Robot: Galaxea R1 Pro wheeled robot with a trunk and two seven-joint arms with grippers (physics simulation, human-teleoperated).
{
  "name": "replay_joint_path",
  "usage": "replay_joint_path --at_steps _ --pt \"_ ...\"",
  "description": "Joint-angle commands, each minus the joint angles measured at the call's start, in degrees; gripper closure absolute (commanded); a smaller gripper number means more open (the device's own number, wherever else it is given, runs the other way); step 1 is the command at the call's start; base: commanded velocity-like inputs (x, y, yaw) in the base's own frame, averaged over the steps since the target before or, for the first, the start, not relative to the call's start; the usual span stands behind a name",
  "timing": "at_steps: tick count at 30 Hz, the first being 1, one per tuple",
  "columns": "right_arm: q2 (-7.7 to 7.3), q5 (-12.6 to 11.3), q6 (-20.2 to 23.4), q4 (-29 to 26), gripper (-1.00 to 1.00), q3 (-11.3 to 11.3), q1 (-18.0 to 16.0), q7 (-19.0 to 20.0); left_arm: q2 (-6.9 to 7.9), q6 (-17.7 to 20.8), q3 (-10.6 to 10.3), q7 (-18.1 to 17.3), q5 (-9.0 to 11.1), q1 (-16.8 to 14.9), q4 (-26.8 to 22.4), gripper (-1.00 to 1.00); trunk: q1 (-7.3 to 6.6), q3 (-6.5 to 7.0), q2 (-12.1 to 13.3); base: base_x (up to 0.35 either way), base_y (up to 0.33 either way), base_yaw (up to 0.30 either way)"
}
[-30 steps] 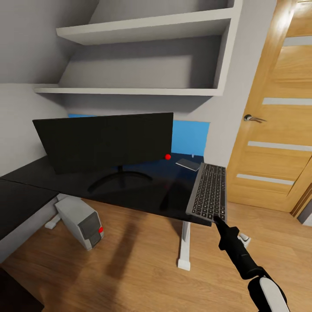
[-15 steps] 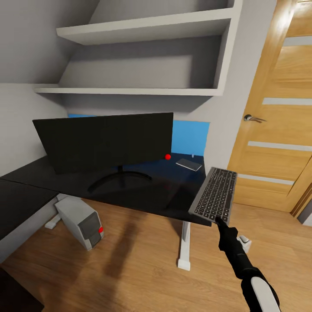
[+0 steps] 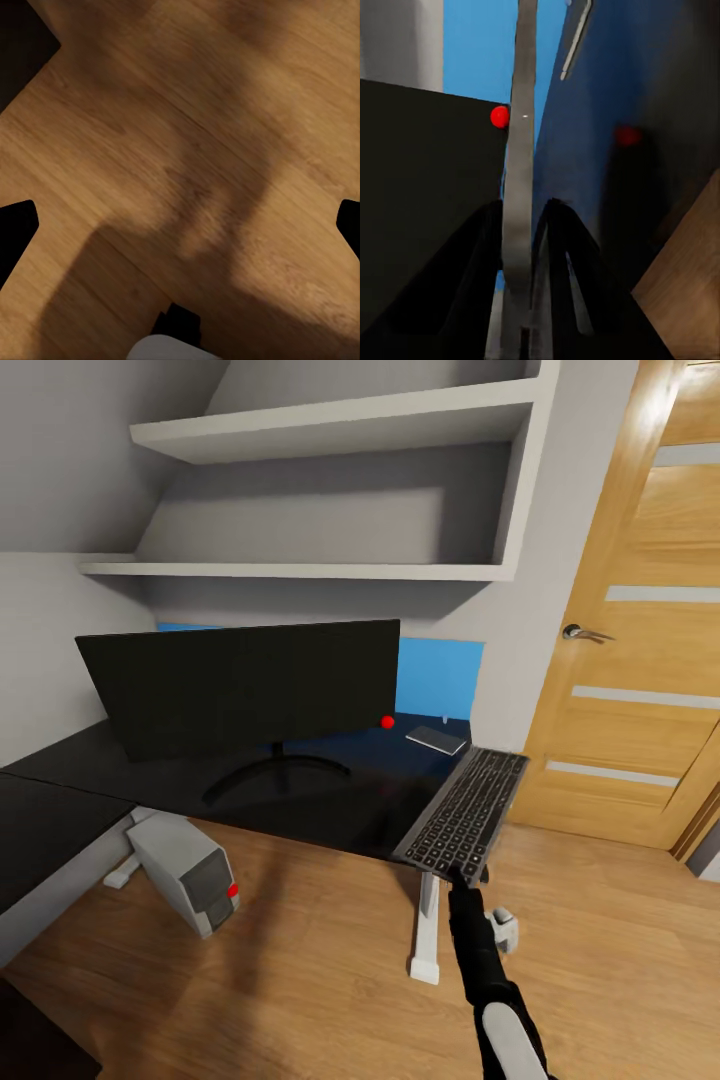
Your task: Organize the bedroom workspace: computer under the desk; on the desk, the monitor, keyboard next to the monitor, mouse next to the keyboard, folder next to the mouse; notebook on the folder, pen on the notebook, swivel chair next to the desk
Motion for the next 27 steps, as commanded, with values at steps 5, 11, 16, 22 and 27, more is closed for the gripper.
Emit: replay_joint_path --at_steps 5,11,16,22,27 --pt "-0.05 -6.3 -1.21 0.35 1.0 2.05 -0.04 0.79 0.08 0.18 -0.25 0.47 0.3 0.01 -0.13 -1.0 0.0 -0.04 -0.03 0.0 0.0 0.0" --pt "-0.22 -10.29 -1.24 0.36 1.0 1.86 -0.04 0.71 0.05 0.18 -0.25 0.47 0.29 0.01 -0.15 -1.0 0.0 -0.04 -0.03 0.0 0.0 0.0" --pt "-0.31 -15.72 -1.24 0.42 1.0 1.62 -0.04 0.77 0.02 0.18 -0.25 0.47 0.28 0.01 -0.15 -1.0 0.0 -0.04 -0.03 0.0 0.0 0.0" --pt "-0.32 -16.49 -1.24 0.65 1.0 1.57 -0.04 0.79 0.02 0.18 -0.25 0.47 0.28 0.01 -0.15 -1.0 0.0 -0.04 -0.03 0.0 0.0 0.0" --pt "-0.33 -16.35 -1.31 1.22 1.0 1.57 -0.04 0.96 -0.01 0.18 -0.3 0.47 0.22 0.01 -0.15 -1.0 0.0 -0.04 -0.03 0.0 0.0 0.0"
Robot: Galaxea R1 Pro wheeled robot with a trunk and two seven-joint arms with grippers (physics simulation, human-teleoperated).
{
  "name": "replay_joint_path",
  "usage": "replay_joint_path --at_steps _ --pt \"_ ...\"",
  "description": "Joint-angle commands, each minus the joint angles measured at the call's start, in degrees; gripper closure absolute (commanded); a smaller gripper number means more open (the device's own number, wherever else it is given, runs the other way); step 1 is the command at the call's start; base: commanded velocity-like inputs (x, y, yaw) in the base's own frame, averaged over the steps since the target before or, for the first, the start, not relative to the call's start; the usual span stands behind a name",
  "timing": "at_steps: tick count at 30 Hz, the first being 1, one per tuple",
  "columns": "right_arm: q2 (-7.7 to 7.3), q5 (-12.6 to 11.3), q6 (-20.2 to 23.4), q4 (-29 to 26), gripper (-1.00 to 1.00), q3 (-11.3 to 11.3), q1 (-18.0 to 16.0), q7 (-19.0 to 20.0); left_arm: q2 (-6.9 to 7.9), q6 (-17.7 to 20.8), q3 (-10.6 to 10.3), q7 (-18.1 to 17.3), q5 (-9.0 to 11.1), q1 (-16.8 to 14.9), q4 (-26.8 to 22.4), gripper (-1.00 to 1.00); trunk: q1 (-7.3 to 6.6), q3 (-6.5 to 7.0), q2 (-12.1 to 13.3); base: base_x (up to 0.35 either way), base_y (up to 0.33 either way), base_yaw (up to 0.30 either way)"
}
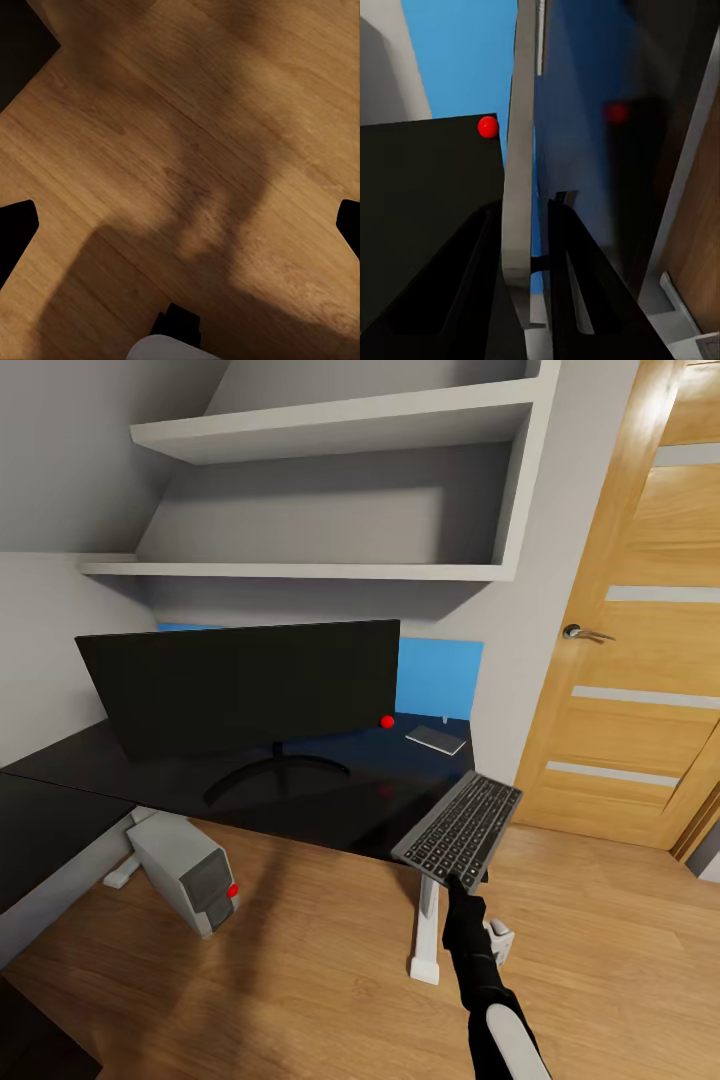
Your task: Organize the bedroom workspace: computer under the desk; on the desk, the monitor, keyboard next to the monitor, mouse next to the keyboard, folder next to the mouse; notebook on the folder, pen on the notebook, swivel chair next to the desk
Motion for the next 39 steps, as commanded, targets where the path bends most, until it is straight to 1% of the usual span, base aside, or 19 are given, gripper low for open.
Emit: replay_joint_path --at_steps 1,6,10,13,14,15,16,19,21,23,24,28,39 --pt "-0.01 -0.62 -0.34 0.06 1.0 0.13 -0.03 0.52 0.08 0.22 -0.26 0.47 0.35 0.01 -0.15 -1.0 0.0 -0.04 -0.03 0.0 0.0 0.0" --pt "-0.07 -0.51 -0.41 0.04 1.0 0.28 -0.03 0.68 0.07 0.17 -0.28 0.4 0.39 0.01 -0.46 -1.0 0.0 -0.04 -0.03 0.0 0.0 0.0" --pt "-0.33 -0.2 -0.43 0.1 1.0 0.27 -0.03 1.51 -0.94 0.14 -0.17 0.69 0.41 0.01 -3.58 -1.0 0.0 -0.04 -0.03 0.0 0.0 0.0" --pt "-2.18 0.22 -0.44 0.12 1.0 0.31 -0.03 1.8 -1.14 0.14 -0.16 0.76 0.47 0.01 -4.08 -1.0 0.0 -0.04 -0.03 0.0 0.0 0.0" --pt "-2.67 0.75 -0.47 0.12 1.0 0.36 -0.03 1.8 -1.18 0.14 -0.18 0.78 0.48 0.01 -4.12 -1.0 0.0 -0.04 -0.03 0.0 0.0 0.0" --pt "-2.82 1.16 -0.48 0.12 1.0 0.38 -0.03 1.8 -1.19 0.15 -0.18 0.79 0.49 0.01 -4.13 -1.0 0.0 -0.04 -0.03 0.0 0.0 0.0" --pt "-3.04 2.5 -0.5 0.12 1.0 0.4 -0.03 1.77 -1.21 0.16 -0.22 0.8 0.49 0.01 -4.16 -1.0 0.0 -0.04 -0.03 0.0 0.0 0.0" --pt "-3.25 8.36 -0.52 0.12 1.0 0.28 -0.03 1.69 -1.24 0.21 -0.33 0.82 0.5 0.01 -4.12 -1.0 0.0 -0.04 -0.03 0.0 0.0 0.0" --pt "-3.22 10.36 -0.52 0.12 1.0 0.24 -0.03 1.61 -1.24 0.22 -0.35 0.82 0.5 0.01 -4.12 -1.0 0.0 -0.04 -0.03 0.0 0.0 0.0" --pt "-3.19 11.61 -0.52 0.12 1.0 0.21 -0.03 1.57 -1.24 0.22 -0.36 0.84 0.47 0.01 -4.11 -1.0 0.0 -0.04 -0.03 0.0 0.0 0.0" --pt "-3.19 11.79 -0.52 0.12 1.0 0.2 -0.03 1.56 -1.24 0.22 -0.37 0.86 0.45 0.01 -4.11 -1.0 0.0 -0.04 -0.03 0.0 0.0 0.0" --pt "-3.18 12.29 -0.4 0.13 1.0 0.15 -0.03 1.54 -1.4 0.15 -0.37 0.79 0.41 0.01 -4.11 -1.0 0.88 -0.76 -1.63 0.0 0.0 0.0" --pt "-3.16 11.85 -0.2 0.4 1.0 0.26 -0.03 1.52 -1.51 0.14 -0.43 0.65 0.49 0.01 -4.03 -1.0 3.29 -2.74 -6.04 0.0 0.0 0.0"
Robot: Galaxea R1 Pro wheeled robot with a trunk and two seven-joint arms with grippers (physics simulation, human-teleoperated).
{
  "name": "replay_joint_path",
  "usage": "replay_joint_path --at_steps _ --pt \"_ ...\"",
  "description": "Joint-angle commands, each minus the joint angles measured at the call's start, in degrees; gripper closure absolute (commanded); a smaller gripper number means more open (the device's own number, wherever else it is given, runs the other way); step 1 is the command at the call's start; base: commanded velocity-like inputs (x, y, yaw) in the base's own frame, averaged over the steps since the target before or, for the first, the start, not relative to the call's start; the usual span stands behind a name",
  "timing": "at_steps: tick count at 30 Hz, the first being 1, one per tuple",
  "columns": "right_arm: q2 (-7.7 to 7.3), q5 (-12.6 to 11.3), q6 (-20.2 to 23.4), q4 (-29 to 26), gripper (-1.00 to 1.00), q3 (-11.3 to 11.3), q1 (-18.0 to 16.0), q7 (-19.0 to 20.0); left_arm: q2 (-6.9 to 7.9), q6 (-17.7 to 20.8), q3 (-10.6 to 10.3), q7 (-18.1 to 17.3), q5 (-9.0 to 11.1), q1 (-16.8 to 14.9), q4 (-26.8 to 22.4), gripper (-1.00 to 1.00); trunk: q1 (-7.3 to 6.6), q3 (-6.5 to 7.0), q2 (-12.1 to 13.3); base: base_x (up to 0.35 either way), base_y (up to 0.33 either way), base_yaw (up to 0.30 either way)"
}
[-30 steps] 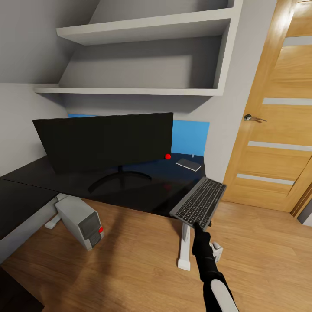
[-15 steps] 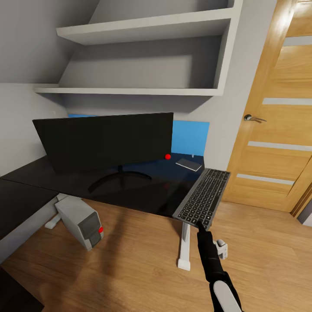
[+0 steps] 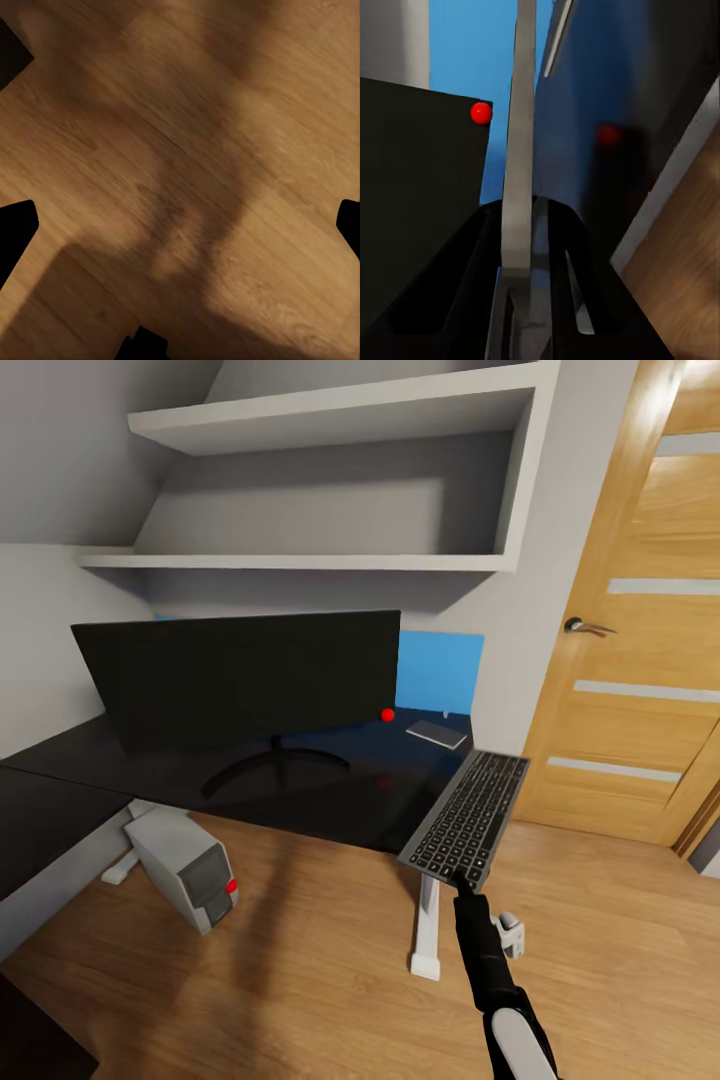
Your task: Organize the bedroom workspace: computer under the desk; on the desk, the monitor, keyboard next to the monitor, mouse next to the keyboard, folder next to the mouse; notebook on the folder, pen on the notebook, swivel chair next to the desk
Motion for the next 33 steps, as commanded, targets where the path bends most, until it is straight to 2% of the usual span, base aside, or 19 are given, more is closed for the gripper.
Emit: replay_joint_path --at_steps 1,4,9,18,19,20,33 --pt "-0.01 -1.08 -0.29 0.08 1.0 0.09 -0.03 0.52 0.07 0.23 -0.2 0.46 0.34 0.01 -0.14 -1.0 0.23 -0.23 -0.44 0.0 0.0 0.0" --pt "-0.01 -4.06 -0.27 0.21 1.0 0.23 -0.03 0.53 0.07 0.28 -0.23 0.46 0.34 0.01 -0.13 -1.0 0.88 -0.76 -1.64 0.0 0.0 0.0" --pt "0.1 -6.83 -0.27 0.59 1.0 0.46 -0.03 0.53 0.07 0.3 -0.25 0.4 0.34 0.01 -0.08 -1.0 1.54 -1.3 -2.85 0.0 0.0 0.0" --pt "1.15 -7.26 -0.27 1.96 1.0 0.55 -0.03 0.55 0.07 0.3 -0.25 0.22 0.36 0.01 -0.05 -1.0 1.54 -1.3 -2.85 0.0 0.0 0.0" --pt "1.2 -7.26 -0.27 2.06 1.0 0.74 -0.03 0.54 0.07 0.3 -0.25 0.21 0.38 0.01 -0.05 -1.0 1.54 -1.3 -2.85 0.0 0.0 0.0" --pt "1.38 -7.52 -0.27 2.23 1.0 2.14 -0.03 0.6 0.07 0.3 -0.25 0.2 0.39 0.01 -0.04 -1.0 1.54 -1.3 -2.85 0.0 0.0 0.0" --pt "1.48 -7.97 -0.27 3.59 1.0 2.89 -0.03 0.69 0.07 0.3 -0.25 0.2 0.4 0.01 -0.04 -1.0 1.54 -1.3 -2.85 0.0 0.0 0.0"
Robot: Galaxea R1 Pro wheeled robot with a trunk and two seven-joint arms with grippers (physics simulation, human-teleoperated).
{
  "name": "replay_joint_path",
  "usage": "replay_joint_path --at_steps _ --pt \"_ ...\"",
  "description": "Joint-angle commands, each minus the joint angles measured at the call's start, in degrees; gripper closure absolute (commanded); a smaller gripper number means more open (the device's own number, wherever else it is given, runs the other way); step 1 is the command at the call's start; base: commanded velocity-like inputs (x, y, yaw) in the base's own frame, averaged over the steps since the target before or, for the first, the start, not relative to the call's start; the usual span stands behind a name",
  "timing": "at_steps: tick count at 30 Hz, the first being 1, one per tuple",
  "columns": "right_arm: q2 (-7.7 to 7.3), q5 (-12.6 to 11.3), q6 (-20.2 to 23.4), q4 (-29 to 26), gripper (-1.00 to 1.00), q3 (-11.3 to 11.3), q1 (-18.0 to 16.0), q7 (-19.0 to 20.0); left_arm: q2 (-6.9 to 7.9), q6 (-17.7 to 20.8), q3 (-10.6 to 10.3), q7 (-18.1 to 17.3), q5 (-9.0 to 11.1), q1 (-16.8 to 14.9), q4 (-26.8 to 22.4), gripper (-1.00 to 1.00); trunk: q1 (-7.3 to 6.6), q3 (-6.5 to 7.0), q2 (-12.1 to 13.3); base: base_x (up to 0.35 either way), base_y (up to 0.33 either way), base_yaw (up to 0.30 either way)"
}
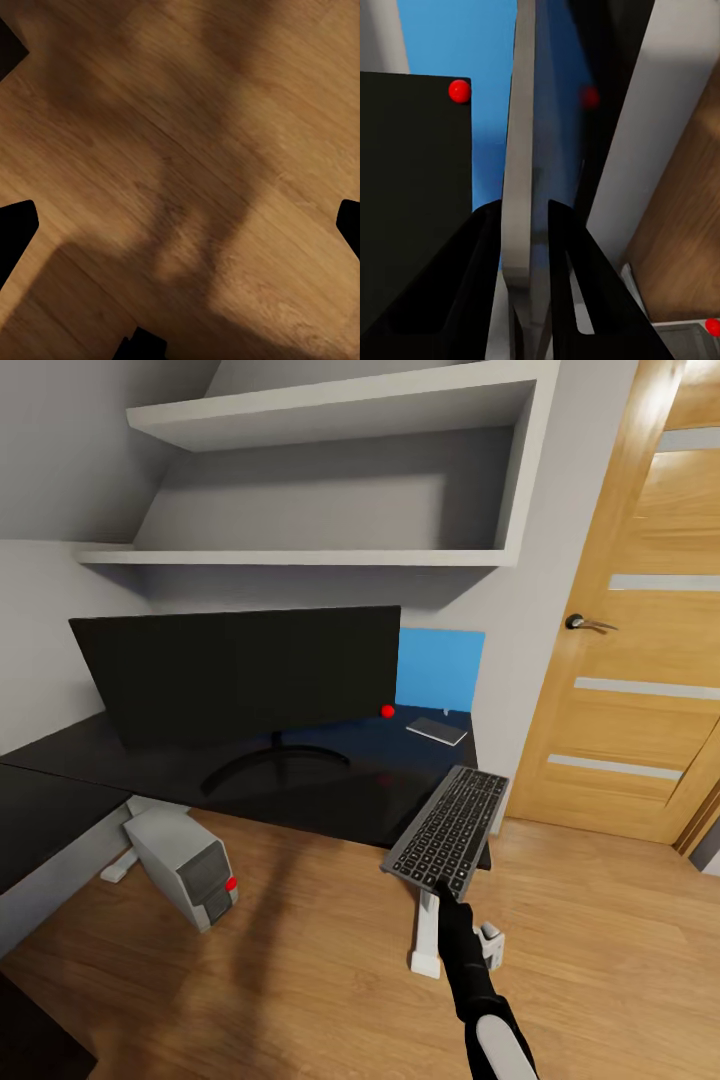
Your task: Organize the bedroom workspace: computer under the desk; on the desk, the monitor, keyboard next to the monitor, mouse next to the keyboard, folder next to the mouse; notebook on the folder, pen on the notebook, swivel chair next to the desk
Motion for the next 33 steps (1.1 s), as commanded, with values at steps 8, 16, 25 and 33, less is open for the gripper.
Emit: replay_joint_path --at_steps 8,16,25,33 --pt "-0.08 -1.38 -0.27 0.66 1.0 -0.14 -0.02 -0.75 0.08 0.3 -0.23 0.46 0.38 0.0 -0.06 -1.0 0.0 -0.05 -0.02 0.0 0.0 0.0" --pt "-0.09 -1.38 -0.27 0.66 1.0 -0.34 -0.02 -0.79 0.07 0.24 -0.23 0.46 0.38 0.0 -0.05 -1.0 0.0 -0.05 -0.02 0.0 0.0 0.0" --pt "-0.09 -1.3 -0.27 0.66 -1.0 -0.3 -0.02 -0.92 0.07 0.22 -0.23 0.46 0.38 0.0 -0.05 -1.0 0.0 -0.05 -0.02 0.0 0.0 0.0" --pt "-0.17 -1.29 -0.27 0.66 -1.0 -0.35 -0.02 -0.92 0.08 0.21 -0.12 0.46 0.35 0.0 -0.05 -1.0 0.0 -0.05 -0.02 0.0 0.0 0.0"
